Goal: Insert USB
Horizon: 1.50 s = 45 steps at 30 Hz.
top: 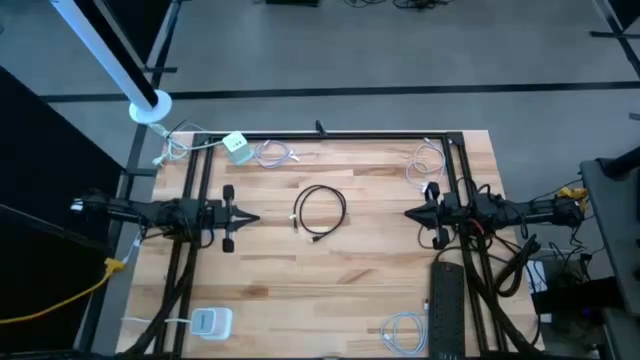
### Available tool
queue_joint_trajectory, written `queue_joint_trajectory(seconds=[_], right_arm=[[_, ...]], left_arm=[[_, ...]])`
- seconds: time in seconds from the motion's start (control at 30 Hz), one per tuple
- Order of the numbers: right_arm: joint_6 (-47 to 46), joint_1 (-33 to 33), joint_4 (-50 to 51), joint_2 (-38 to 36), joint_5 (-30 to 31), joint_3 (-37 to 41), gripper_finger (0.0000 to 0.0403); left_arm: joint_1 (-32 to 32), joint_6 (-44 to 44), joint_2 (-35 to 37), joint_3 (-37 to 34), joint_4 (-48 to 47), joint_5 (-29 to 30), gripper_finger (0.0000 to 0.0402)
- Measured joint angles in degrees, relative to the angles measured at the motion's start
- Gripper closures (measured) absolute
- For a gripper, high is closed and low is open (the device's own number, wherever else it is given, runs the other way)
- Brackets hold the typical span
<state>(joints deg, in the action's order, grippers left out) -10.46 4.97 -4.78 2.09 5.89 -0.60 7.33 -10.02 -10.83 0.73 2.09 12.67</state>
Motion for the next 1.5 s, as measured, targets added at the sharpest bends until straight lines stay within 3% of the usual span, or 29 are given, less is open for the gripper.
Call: queue_joint_trajectory(seconds=[0.4, 0.57, 0.83, 1.0, 1.1, 1.23, 1.33, 1.5], right_arm=[[0.3, 0.0, -0.3, 0.0, 0.2, 0.0, 0.0403], [-0.9, -0.1, -2.5, 2.5, 8.5, 0.0, 0.0403], [-13.0, -0.1, -2.0, 8.3, -2.5, 0.0, 0.0403], [-20.5, -0.1, -4.3, 12.2, -4.3, 0.0, 0.0403], [-26.5, -0.2, -4.9, 14.1, -0.3, 0.0, 0.0403], [-29.8, -0.3, -8.8, 17.7, 7.3, -0.2, 0.0403], [-31.5, -0.3, -7.7, 23.8, 10.5, -5.1, 0.0403], [-26.0, -0.2, 6.7, 42.8, 10.7, -23.3, 0.0403]], left_arm=[[0.0, 0.0, 0.0, 0.0, 0.0, 0.0, 0.0402], [0.0, 0.0, 0.0, 0.0, 0.0, 0.0, 0.0402], [0.0, 0.0, -0.1, 0.0, 0.0, 0.0, 0.0402], [0.0, 0.0, -0.1, 0.0, 0.0, 0.0, 0.0402], [0.0, -0.6, -0.1, 0.0, 0.0, 0.2, 0.0402], [-0.1, -3.9, -0.1, 0.0, 0.8, 5.7, 0.0402], [-0.1, -6.0, -0.1, 0.0, 1.8, 6.9, 0.0402], [-0.1, -7.5, -0.1, 0.0, 2.2, 6.9, 0.0402]])
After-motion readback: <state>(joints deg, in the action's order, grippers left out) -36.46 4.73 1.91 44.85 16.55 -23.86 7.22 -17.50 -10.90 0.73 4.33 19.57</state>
